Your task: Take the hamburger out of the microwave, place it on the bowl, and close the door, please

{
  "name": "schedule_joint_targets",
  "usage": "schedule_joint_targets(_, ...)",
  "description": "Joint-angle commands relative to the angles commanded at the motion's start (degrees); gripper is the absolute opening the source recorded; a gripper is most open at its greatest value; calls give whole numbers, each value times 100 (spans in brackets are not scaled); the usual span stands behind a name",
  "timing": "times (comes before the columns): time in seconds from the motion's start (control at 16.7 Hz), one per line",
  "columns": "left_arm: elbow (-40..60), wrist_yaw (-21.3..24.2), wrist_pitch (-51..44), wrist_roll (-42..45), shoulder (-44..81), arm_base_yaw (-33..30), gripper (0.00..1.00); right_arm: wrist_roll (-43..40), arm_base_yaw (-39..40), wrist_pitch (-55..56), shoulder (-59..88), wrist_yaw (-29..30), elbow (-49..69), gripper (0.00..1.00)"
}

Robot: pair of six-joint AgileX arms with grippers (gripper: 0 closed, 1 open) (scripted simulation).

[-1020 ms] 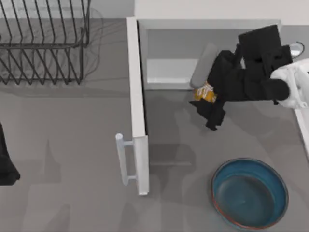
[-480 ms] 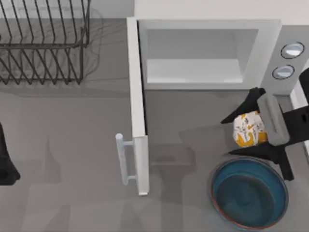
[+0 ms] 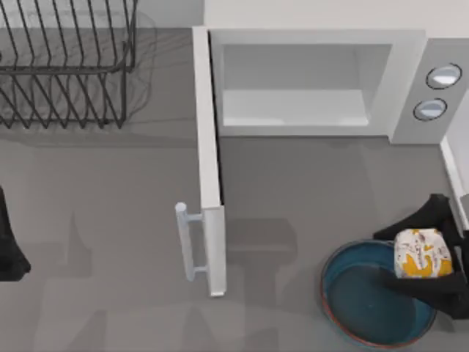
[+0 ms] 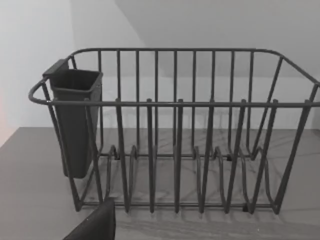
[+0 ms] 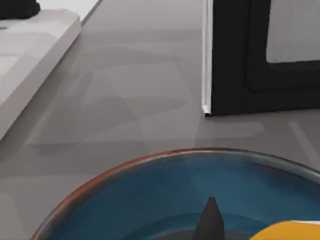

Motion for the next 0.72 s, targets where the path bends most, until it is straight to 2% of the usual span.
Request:
schedule_joint_targets(0.3, 0, 0, 0, 0, 0, 0, 100, -106, -42, -77, 62, -82, -54, 0)
schedule_joint_targets(0.42, 0, 0, 0, 0, 0, 0, 100, -69, -46, -493, -101, -164, 75, 0)
schedule_joint_targets(0.72, 0, 0, 0, 0, 0, 0, 100, 640, 31, 416, -92, -312, 101, 0)
